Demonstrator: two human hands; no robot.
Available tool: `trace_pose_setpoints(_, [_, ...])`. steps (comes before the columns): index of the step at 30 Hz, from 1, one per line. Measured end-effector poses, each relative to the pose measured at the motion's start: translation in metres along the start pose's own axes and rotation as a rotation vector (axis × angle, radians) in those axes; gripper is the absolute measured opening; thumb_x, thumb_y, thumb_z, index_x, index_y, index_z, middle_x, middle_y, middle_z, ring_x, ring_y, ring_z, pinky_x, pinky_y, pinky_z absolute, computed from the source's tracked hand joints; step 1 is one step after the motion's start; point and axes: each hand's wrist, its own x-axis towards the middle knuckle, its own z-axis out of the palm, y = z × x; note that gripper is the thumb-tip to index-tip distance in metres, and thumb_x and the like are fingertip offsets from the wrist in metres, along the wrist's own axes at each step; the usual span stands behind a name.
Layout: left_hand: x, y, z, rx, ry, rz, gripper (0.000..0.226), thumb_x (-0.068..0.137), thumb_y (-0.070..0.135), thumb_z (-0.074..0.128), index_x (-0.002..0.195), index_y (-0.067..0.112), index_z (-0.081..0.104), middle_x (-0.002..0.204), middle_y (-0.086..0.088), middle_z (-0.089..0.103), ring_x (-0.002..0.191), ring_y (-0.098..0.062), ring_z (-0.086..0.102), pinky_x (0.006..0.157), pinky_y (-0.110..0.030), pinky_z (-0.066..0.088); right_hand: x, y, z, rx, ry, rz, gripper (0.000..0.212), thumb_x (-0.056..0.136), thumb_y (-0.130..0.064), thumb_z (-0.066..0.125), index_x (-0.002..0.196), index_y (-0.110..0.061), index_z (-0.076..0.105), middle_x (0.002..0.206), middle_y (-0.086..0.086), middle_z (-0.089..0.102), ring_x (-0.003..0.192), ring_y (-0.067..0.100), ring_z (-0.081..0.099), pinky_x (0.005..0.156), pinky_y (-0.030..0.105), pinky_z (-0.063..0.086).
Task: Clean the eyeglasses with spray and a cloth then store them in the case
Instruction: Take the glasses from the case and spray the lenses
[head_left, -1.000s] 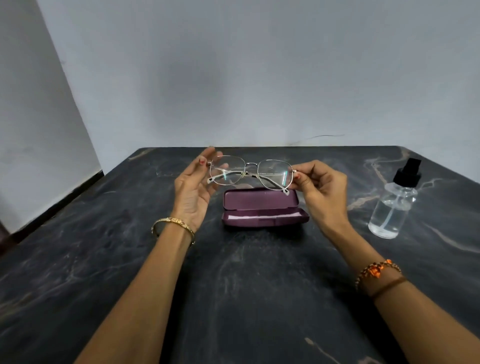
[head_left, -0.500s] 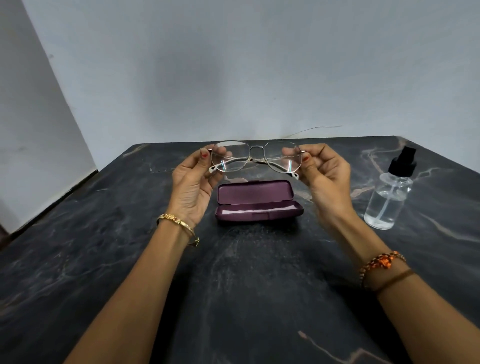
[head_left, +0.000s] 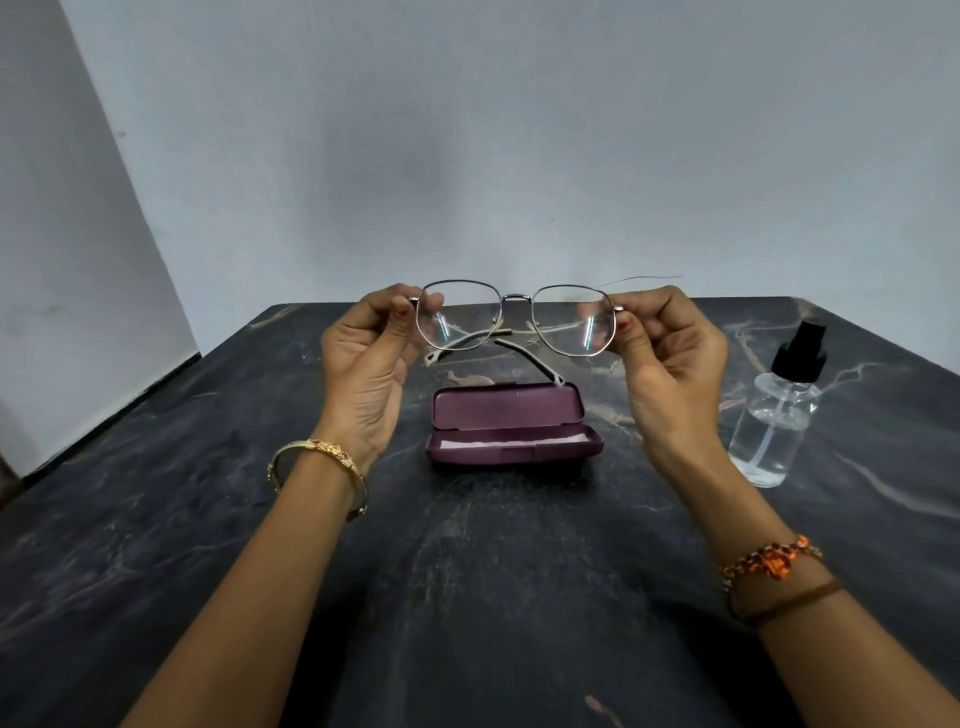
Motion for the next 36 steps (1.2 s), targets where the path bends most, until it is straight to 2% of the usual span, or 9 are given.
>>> trace_pose_setpoints(8, [-0.005,0.003,0.010,0.115,-0.007,0.063,0.015,0.055,0.038,0.069,0.066,0.028,0.070,0.066,0.013,0.068,0.070,-0.004,0.066,0.077,-0.021,0.055,-0.002,-0.004,-0.006,-0.253,0.102,-0.154,0.026,0.087,-0.003,0.053,0.088,-0.029,0.057,0.075,-0.020,0.067,0.078,0.000,0.063,0.072,0.016,0.051])
trace_pose_setpoints(11, [-0.005,0.007,0.011,0.139,-0.005,0.118,0.014,0.057,0.038,0.068,0.067,0.027,0.070,0.064,0.014,0.067,0.063,0.000,0.060,0.065,-0.016,0.052,-0.003,-0.007,-0.005,-0.381,0.129,-0.259,0.019,0.087,-0.004,0.053,0.100,-0.018,0.057,0.088,-0.012,0.062,0.081,-0.002,0.063,0.073,0.012,0.050])
trace_pose_setpoints(13, [-0.005,0.009,0.013,0.175,0.003,0.177,0.013,0.060,0.036,0.066,0.068,0.027,0.070,0.063,0.014,0.066,0.060,0.000,0.056,0.059,-0.013,0.049,-0.002,-0.007,-0.006,-0.478,0.143,-0.332,0.020,0.087,0.000,0.052,0.104,-0.006,0.059,0.089,-0.002,0.063,0.081,0.010,0.064,0.072,0.013,0.050])
trace_pose_setpoints(17, [-0.008,0.010,0.013,0.220,-0.008,0.254,0.014,0.063,0.039,0.067,0.071,0.027,0.070,0.065,0.015,0.067,0.062,0.000,0.057,0.061,-0.013,0.049,-0.002,-0.006,-0.007,-0.643,0.160,-0.401,0.017,0.086,0.005,0.052,0.100,0.007,0.061,0.088,0.017,0.068,0.080,0.027,0.065,0.071,0.029,0.052])
trace_pose_setpoints(21, [-0.013,0.010,0.014,0.304,-0.094,0.268,0.012,0.064,0.037,0.069,0.073,0.029,0.071,0.068,0.017,0.069,0.066,0.001,0.060,0.064,-0.013,0.049,0.001,-0.004,-0.011,-0.682,0.195,-0.398,0.016,0.085,0.004,0.052,0.097,0.007,0.062,0.087,0.019,0.068,0.079,0.031,0.065,0.070,0.035,0.053])
trace_pose_setpoints(25, [-0.019,0.009,0.020,0.448,-0.239,0.236,0.008,0.065,0.024,0.068,0.071,0.028,0.072,0.070,0.017,0.069,0.069,0.000,0.062,0.068,-0.013,0.052,0.005,0.000,-0.024,-0.764,0.256,-0.398,0.015,0.083,0.004,0.054,0.093,0.004,0.064,0.084,0.016,0.071,0.077,0.030,0.064,0.067,0.034,0.052])
trace_pose_setpoints(30, [-0.023,0.009,0.027,0.485,-0.431,0.054,0.010,0.063,0.017,0.069,0.071,0.022,0.073,0.073,0.010,0.071,0.074,-0.006,0.066,0.070,-0.014,0.053,0.010,-0.003,-0.037,-0.858,0.331,-0.514,0.015,0.082,0.002,0.054,0.087,0.005,0.068,0.077,0.014,0.072,0.078,0.016,0.058,0.070,0.017,0.042])
trace_pose_setpoints(32, [-0.023,0.008,0.029,0.467,-0.421,0.011,0.010,0.062,0.019,0.069,0.071,0.020,0.073,0.072,0.008,0.071,0.075,-0.008,0.066,0.071,-0.017,0.054,0.011,-0.005,-0.041,-0.909,0.347,-0.570,0.015,0.082,0.002,0.055,0.086,0.004,0.069,0.073,0.012,0.072,0.076,0.014,0.054,0.067,0.016,0.041])
trace_pose_setpoints(36, [-0.019,0.007,0.031,0.369,-0.378,-0.080,0.018,0.058,0.028,0.075,0.072,0.018,0.073,0.071,0.006,0.073,0.075,-0.007,0.066,0.071,-0.016,0.054,0.014,-0.010,-0.046,-0.990,0.360,-0.652,0.011,0.082,0.002,0.059,0.084,0.003,0.070,0.065,0.010,0.071,0.065,0.028,0.063,0.060,0.022,0.041])
